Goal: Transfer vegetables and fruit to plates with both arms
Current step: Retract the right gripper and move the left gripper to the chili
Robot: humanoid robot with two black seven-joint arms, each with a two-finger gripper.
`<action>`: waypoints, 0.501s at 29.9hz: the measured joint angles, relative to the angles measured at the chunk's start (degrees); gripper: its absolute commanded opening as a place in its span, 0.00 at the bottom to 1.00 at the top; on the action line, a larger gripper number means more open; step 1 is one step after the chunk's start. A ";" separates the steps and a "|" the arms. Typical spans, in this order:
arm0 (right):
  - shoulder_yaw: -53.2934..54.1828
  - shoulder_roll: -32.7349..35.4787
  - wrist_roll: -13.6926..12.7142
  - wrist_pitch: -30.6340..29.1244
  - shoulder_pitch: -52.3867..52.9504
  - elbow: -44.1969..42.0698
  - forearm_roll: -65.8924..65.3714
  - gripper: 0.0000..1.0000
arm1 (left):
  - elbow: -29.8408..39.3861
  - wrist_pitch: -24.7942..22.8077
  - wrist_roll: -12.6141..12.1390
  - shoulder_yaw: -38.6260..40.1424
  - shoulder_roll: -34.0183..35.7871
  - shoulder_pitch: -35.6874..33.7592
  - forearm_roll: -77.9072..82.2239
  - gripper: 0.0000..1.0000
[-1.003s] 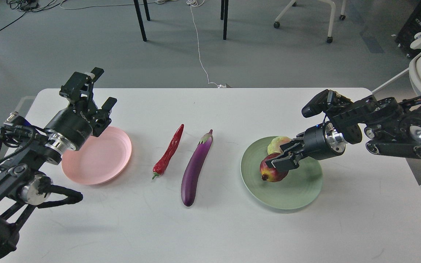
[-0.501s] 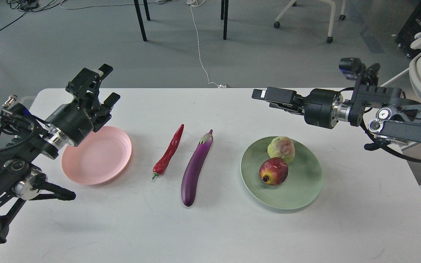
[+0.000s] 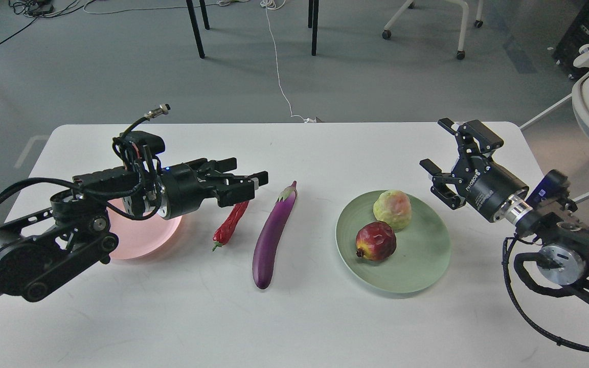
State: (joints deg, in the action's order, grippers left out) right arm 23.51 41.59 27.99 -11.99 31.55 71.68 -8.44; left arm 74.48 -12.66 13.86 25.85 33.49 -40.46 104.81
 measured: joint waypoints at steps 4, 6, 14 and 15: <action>3.79 1.01 0.00 -1.54 -4.22 0.52 0.12 0.94 | -7.34 0.03 -0.50 -7.30 -2.02 -5.02 2.75 0.95; 4.62 1.23 0.00 -1.66 -5.07 0.59 0.12 0.94 | -10.72 0.18 -0.59 -9.51 -3.77 -6.44 3.50 0.93; 5.30 1.30 0.01 -1.72 -5.71 0.64 0.10 0.94 | -16.19 0.31 -1.65 -12.00 -7.17 -6.85 6.22 0.83; 5.31 1.30 0.02 -1.72 -5.71 0.64 0.10 0.94 | -16.45 0.33 -2.34 -12.09 -7.52 -6.76 6.25 0.81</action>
State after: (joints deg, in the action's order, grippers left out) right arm 28.82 42.89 28.00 -13.71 25.84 72.32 -8.34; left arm 58.03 -12.33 11.52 13.75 25.97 -47.22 111.06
